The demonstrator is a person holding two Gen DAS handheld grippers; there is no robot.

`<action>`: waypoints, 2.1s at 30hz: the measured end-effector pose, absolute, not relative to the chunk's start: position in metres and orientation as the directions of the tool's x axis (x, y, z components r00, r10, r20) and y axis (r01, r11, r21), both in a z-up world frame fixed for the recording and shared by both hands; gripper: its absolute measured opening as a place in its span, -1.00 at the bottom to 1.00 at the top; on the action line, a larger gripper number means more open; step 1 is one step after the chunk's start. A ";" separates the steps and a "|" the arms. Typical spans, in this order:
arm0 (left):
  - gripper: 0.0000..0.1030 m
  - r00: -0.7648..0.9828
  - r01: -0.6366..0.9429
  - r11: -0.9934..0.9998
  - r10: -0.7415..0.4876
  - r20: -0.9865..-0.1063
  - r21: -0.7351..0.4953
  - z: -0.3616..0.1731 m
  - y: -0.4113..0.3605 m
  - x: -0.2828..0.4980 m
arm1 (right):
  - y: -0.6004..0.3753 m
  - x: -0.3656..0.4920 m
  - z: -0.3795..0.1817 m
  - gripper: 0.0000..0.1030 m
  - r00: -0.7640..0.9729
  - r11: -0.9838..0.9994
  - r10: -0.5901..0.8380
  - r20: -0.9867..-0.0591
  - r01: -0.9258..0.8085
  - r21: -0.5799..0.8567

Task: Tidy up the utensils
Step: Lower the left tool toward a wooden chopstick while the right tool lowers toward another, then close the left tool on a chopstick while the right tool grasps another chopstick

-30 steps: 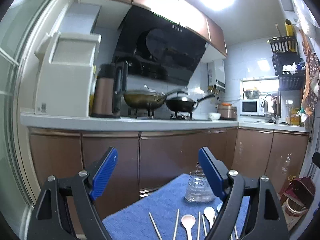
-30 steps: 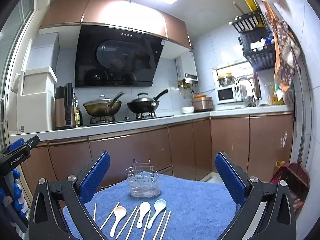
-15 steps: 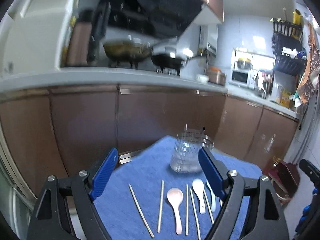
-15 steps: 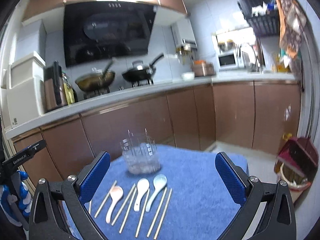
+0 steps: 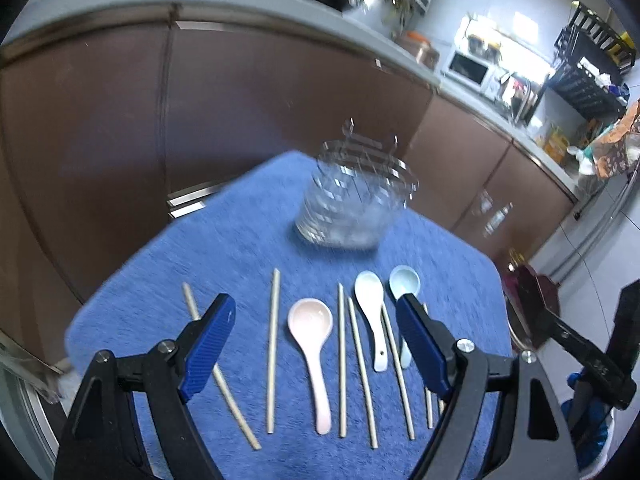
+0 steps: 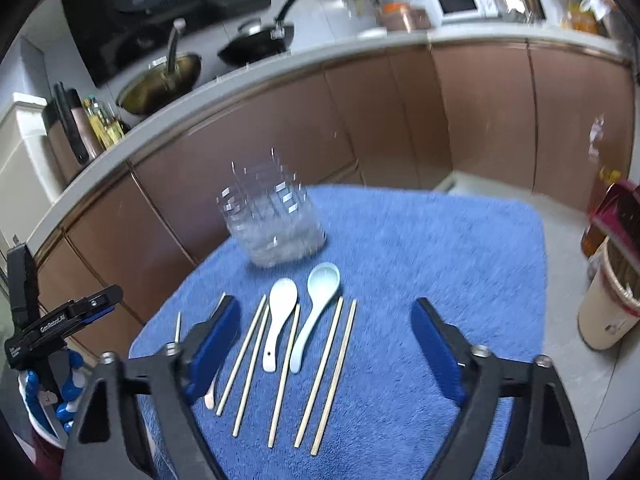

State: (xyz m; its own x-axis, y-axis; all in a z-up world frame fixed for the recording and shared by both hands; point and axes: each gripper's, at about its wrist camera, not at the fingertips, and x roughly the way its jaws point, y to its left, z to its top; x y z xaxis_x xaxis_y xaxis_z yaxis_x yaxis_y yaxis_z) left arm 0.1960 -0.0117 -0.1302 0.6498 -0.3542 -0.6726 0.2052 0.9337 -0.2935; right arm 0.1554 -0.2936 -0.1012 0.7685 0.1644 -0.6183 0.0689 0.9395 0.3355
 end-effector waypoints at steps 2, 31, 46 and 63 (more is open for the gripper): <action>0.57 0.621 0.201 0.934 -0.354 -0.699 -0.294 -0.137 -0.016 0.208 | -0.295 0.165 -0.108 0.33 0.744 0.937 0.187 -0.641 0.061 0.343; -0.58 0.212 0.162 0.968 -0.223 -0.951 -0.191 -0.249 -0.032 0.369 | -0.275 0.328 -0.236 -0.71 0.296 0.970 0.202 -0.934 0.070 0.232; -0.87 0.284 0.157 0.976 -0.194 -0.939 -0.154 -0.244 -0.038 0.352 | -0.280 0.319 -0.231 -0.86 0.341 0.963 0.228 -0.912 0.063 0.264; -0.87 0.604 0.199 0.970 -0.232 -0.763 -0.137 -0.124 -0.016 0.250 | -0.267 0.220 -0.116 -0.89 0.608 0.974 0.198 -0.769 -0.035 0.223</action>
State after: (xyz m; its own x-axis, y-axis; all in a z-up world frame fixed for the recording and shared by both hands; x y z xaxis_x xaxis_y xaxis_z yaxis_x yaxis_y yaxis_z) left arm 0.2496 -0.0162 -0.1240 0.6040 -0.2316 -0.7626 0.1987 0.9704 -0.1373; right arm 0.2198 -0.2669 -0.1161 0.6083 0.1979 -0.7686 -0.0348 0.9741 0.2233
